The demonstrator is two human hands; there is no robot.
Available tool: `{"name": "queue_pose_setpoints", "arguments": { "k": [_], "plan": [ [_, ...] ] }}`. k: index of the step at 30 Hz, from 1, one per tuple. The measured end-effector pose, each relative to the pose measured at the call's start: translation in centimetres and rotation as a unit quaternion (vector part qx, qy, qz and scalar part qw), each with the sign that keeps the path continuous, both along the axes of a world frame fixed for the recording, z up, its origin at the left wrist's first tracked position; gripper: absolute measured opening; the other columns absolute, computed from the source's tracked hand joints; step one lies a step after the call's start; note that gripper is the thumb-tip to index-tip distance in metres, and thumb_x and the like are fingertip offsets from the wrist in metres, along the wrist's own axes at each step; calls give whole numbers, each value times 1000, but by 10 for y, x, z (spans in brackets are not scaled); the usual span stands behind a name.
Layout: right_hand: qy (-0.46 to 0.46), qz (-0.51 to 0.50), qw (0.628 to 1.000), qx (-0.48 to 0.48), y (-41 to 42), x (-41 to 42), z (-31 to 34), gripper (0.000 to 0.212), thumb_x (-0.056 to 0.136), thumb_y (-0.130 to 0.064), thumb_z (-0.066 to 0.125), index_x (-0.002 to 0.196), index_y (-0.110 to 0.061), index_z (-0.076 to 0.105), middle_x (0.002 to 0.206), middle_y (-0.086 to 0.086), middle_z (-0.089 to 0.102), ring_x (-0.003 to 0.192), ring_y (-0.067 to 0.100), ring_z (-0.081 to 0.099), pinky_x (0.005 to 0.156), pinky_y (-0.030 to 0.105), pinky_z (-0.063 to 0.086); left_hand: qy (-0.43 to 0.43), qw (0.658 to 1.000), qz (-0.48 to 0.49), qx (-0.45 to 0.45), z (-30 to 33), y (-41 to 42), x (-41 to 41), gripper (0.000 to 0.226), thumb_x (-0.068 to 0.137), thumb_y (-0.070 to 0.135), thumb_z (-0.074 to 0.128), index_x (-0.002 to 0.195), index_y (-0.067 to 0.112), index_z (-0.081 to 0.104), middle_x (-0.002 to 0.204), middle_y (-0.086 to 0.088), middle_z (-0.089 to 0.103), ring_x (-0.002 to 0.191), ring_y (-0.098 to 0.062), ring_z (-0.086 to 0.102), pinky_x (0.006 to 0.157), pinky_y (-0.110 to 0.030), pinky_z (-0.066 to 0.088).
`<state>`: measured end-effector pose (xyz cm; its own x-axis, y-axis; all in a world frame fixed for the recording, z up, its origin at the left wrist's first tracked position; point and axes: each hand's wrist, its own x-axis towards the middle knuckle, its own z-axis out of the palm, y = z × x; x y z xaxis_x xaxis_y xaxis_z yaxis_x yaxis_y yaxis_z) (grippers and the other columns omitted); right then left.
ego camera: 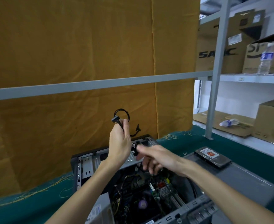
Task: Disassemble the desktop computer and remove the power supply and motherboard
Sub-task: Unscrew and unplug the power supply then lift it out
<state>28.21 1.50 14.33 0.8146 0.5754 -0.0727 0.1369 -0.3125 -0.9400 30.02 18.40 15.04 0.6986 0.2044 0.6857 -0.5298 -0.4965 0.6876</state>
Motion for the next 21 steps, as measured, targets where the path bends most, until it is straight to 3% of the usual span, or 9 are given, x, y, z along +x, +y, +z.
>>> {"name": "queue_pose_setpoints", "arguments": {
  "k": [3,6,8,12,14,16,17,19,21],
  "plan": [
    [-45,12,999,0,3,-6,-6,43,105,-51,47,86,-14,57,61,-4,49,51,10,46,54,26,43,15,1000,-25,10,-4,-5,2,42,111,35,31,81,8,45,65,2,37,54,-9,33,55,-24,31],
    [-25,15,997,70,-2,-8,-7,52,102,-61,44,70,-21,37,56,-2,30,48,15,33,52,26,39,57,997,-49,12,-4,-2,7,43,110,36,33,81,10,51,66,5,41,57,-7,38,59,-23,34],
    [-7,20,995,102,-10,-7,-1,58,99,-68,41,66,-22,31,54,0,24,48,18,27,50,27,38,146,985,-93,-9,-1,2,8,48,109,44,33,84,9,55,70,-1,45,59,-10,42,61,-29,39],
    [5,1,989,147,-23,0,20,60,101,-64,41,63,-19,31,52,2,22,47,19,28,50,27,34,336,918,-212,-6,10,16,-3,80,98,71,29,104,3,71,90,-7,77,70,-20,67,65,-34,54],
    [-6,-12,988,153,-31,5,34,62,101,-63,41,61,-17,34,52,4,26,48,19,31,50,27,34,296,939,-173,39,18,22,-10,87,92,80,30,94,5,73,79,-5,77,60,-16,65,60,-33,52],
    [-27,-20,990,135,-37,9,46,63,101,-64,39,60,-16,36,52,4,29,48,19,33,51,27,33,160,984,-50,64,28,25,-14,78,87,83,38,80,12,68,66,10,67,54,-9,53,61,-31,46],
    [-35,-23,992,119,-38,10,50,65,101,-65,38,59,-16,38,53,4,31,49,18,34,51,27,31,102,993,-39,53,32,26,-14,70,86,81,44,82,15,65,67,15,62,57,-4,52,64,-29,44],
    [-48,-33,994,90,-35,11,55,68,99,-69,37,56,-17,45,53,2,40,49,17,34,50,27,27,82,984,-150,47,44,17,-15,55,84,74,57,107,26,66,93,23,68,83,5,62,79,-23,48],
    [-59,-45,994,81,-28,12,55,71,99,-71,36,55,-17,52,55,2,48,49,16,35,48,27,25,112,956,-257,87,48,2,-14,54,90,59,67,132,27,59,118,15,69,110,2,64,94,-24,51]
  ]
}}
